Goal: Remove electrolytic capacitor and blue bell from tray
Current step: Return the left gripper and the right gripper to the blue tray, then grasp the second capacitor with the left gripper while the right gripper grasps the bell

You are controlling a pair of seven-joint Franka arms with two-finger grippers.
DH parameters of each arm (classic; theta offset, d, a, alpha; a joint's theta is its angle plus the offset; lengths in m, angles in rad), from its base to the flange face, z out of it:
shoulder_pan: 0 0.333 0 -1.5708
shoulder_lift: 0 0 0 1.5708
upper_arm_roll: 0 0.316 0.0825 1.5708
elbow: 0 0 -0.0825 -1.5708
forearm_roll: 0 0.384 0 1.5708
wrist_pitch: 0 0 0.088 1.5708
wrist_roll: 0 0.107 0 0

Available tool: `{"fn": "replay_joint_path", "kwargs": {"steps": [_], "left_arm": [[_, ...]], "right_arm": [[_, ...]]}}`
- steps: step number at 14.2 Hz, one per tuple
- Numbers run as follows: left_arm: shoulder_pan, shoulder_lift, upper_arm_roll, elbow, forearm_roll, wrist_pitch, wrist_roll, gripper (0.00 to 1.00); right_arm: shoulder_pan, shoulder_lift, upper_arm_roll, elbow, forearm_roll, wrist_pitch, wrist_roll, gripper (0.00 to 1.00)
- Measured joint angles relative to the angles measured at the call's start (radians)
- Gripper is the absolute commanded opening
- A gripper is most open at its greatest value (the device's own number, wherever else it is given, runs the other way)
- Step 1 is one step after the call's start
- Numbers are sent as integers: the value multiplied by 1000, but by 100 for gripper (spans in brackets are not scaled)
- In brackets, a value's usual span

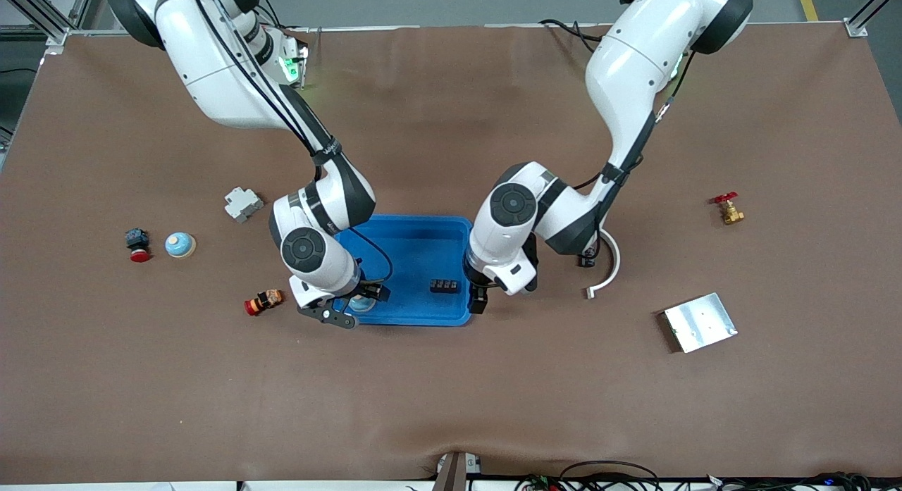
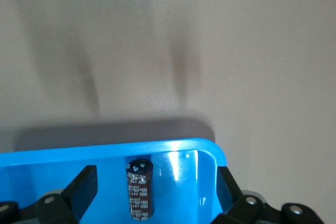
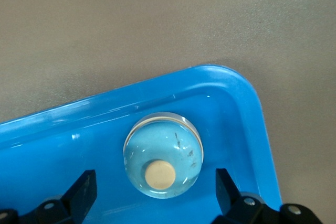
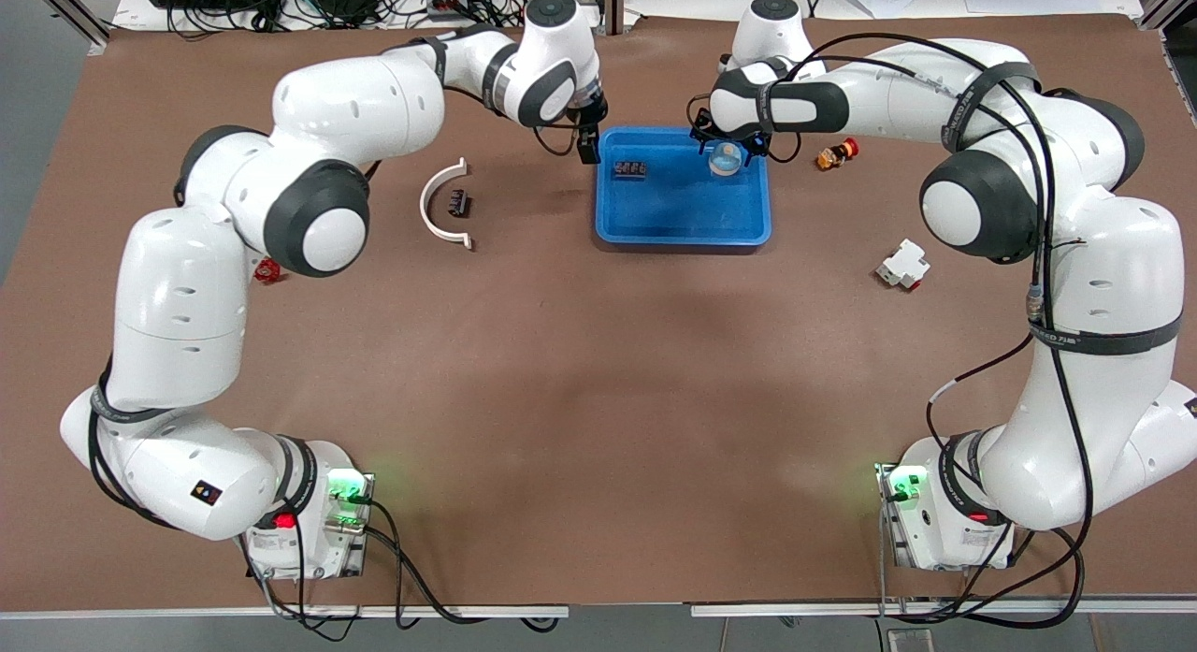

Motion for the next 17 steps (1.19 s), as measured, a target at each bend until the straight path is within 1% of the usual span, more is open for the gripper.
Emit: {"fn": "replay_joint_path", "kwargs": {"steps": [1, 2, 5, 7, 8, 9, 10, 12, 13, 15, 17], "left_arm": [[-25, 9, 21, 5, -1, 0, -9, 100], [-44, 19, 36, 12, -2, 0, -24, 100], [-79, 51, 52, 41, -2, 3, -57, 100], [-101, 65, 67, 56, -2, 14, -79, 100], [-114, 72, 81, 61, -2, 22, -89, 100], [-128, 80, 96, 64, -2, 32, -102, 100], [-142, 88, 111, 66, -2, 47, -110, 100], [-170, 109, 139, 70, -2, 79, -128, 100], [-182, 119, 150, 75, -2, 88, -135, 100], [-195, 129, 158, 86, -2, 97, -139, 100], [-200, 132, 161, 93, -2, 105, -139, 100]], "right_arm": [[0, 2, 0, 0, 0, 10, 0, 100], [0, 5, 0, 0, 0, 18, 0, 97], [0, 12, -1, 4, -1, 31, -2, 62], [0, 12, -1, 16, -7, 31, -4, 36], [0, 12, -2, 21, -9, 28, -5, 25], [0, 12, -2, 30, -9, 22, -5, 17], [0, 12, -3, 40, -9, 10, -5, 13], [-1, 11, -7, 71, -9, -40, -5, 9], [-2, 9, -8, 87, -9, -67, -5, 2], [-8, -5, -14, 109, -9, -119, -39, 0], [-38, -32, -23, 117, -9, -191, -150, 0]]}}
